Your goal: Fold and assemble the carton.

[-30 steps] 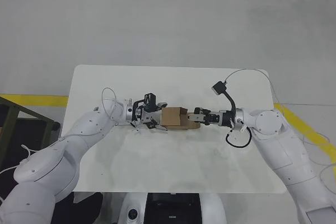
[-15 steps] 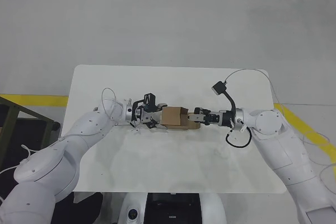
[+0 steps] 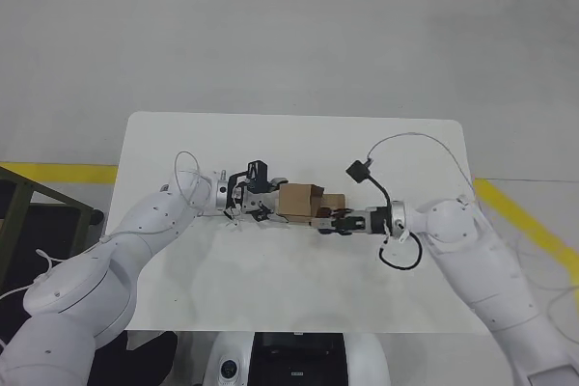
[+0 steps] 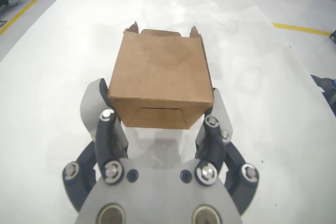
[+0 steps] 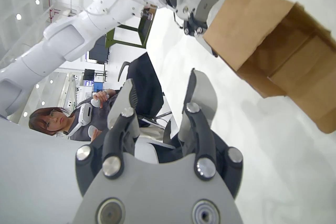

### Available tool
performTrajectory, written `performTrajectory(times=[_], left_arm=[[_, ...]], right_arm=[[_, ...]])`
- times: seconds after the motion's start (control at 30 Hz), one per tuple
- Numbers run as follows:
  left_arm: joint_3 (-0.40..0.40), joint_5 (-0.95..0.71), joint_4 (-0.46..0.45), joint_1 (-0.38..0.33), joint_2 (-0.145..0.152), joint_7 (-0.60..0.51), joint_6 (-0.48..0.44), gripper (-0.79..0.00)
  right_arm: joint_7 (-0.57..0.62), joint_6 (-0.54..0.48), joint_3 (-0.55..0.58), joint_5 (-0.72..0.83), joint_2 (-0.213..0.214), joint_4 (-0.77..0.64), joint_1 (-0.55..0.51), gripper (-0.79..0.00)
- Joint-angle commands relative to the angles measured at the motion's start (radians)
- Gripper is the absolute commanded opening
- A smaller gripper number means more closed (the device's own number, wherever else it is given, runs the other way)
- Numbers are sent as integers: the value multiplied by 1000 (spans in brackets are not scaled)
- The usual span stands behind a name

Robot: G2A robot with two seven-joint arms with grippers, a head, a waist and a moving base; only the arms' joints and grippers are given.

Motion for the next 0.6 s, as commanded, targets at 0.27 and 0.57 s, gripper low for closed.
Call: performTrajectory(times=[0.27, 0.57], left_arm=[[-2, 5, 0, 1, -2, -2, -2, -129], [-6, 7, 2, 1, -4, -2, -2, -108]], right_arm=[[-16, 169, -32, -71, -3, 67, 4, -785], [-49, 225, -87, -67, -28, 194, 71, -785]])
